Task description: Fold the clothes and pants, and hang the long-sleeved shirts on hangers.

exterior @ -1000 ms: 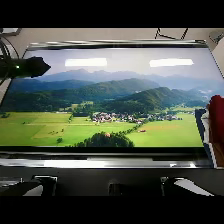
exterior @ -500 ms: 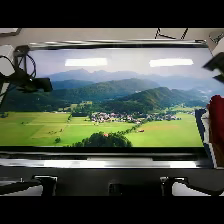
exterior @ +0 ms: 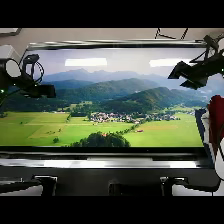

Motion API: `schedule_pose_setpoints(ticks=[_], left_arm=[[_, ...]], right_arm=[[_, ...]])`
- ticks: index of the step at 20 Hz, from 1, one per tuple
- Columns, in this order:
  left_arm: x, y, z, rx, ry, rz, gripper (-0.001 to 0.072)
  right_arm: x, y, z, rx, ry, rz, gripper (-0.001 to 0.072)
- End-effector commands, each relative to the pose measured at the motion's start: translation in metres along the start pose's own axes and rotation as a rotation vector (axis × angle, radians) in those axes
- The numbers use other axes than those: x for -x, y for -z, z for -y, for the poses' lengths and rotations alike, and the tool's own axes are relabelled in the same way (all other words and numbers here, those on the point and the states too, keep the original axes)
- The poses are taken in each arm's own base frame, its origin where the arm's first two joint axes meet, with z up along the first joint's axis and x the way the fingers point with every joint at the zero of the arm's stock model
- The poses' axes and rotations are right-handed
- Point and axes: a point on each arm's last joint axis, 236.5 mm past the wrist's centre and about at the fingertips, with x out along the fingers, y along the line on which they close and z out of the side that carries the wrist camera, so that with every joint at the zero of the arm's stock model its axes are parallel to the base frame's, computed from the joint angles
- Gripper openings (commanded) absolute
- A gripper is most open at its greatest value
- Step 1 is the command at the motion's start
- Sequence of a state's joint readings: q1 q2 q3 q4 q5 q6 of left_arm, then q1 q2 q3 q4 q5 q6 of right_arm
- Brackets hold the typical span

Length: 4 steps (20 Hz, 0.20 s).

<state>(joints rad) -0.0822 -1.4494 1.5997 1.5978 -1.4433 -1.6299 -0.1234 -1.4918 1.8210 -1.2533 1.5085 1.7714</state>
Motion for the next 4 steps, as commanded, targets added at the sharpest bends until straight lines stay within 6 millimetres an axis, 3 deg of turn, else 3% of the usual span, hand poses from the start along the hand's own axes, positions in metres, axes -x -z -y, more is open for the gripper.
schedule_pose_setpoints(ticks=[1, 4], left_arm=[[-0.0029, 0.0014, 0.0005, -0.004, 0.001, -0.011, 0.0713], [-0.0029, 0.0014, 0.0005, -0.004, 0.001, -0.011, 0.0713]], right_arm=[[-0.0016, 0.0030, -0.0026, 0.005, -0.001, -0.012, 0.0704], [-0.0016, 0.0030, -0.0027, 0.005, -0.002, -0.012, 0.0704]])
